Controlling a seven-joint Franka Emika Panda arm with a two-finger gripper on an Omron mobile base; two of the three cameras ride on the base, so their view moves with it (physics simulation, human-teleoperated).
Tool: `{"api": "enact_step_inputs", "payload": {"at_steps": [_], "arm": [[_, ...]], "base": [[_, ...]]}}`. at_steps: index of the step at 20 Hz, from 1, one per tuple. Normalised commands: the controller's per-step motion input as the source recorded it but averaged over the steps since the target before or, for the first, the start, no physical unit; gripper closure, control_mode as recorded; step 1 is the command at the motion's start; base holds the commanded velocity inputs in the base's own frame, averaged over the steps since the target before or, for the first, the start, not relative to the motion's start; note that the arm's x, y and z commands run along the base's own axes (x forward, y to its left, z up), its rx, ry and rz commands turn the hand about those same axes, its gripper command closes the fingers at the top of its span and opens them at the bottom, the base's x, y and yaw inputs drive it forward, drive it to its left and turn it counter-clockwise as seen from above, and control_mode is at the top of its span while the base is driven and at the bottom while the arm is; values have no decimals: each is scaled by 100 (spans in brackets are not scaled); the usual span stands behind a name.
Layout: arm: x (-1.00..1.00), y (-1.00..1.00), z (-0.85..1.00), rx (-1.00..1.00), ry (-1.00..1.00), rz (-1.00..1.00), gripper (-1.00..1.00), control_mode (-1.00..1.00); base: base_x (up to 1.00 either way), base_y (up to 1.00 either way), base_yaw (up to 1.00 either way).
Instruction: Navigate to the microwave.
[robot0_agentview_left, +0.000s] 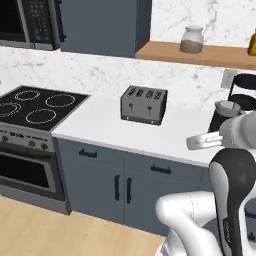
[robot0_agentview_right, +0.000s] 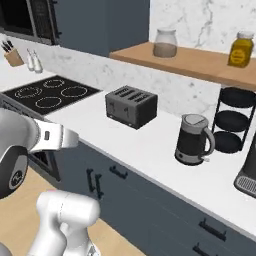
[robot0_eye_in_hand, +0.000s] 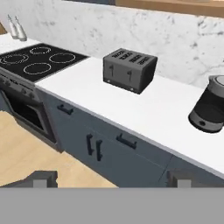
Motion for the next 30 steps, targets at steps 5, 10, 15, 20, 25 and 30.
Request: {"api": "enact_step_inputs", "payload": {"at_steps": [5,10,15,20,25,30], "arm": [[0,0,0,0,0,0,-100,100],[0,0,0,0,0,0,-100,100],[0,0,0,0,0,0,-100,100],[0,0,0,0,0,0,-100,100],[0,0,0,0,0,0,-100,100],[0,0,0,0,0,0,-100,100]], "base": [[0,0,100],[0,0,100],[17,0,95],[100,4,38],[100,23,-3],[100,32,-21]]}}
